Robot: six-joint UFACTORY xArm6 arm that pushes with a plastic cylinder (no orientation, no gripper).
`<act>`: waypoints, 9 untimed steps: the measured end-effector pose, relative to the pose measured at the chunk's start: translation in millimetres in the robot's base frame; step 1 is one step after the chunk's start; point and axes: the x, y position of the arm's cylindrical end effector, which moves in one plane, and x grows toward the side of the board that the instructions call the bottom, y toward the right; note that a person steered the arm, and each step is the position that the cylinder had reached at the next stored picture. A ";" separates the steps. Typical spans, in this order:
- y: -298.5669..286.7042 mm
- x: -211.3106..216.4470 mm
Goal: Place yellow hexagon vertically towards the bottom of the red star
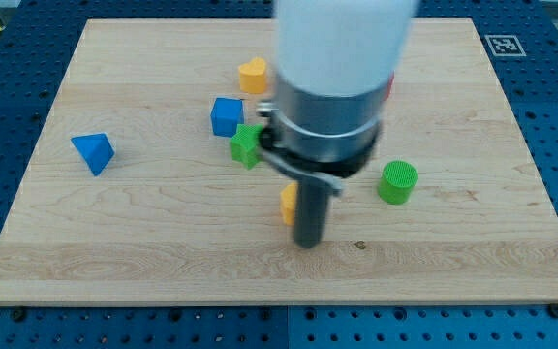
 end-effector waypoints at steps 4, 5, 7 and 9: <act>-114.6 -16.8; -105.5 -17.2; -92.2 -16.4; -46.8 -45.4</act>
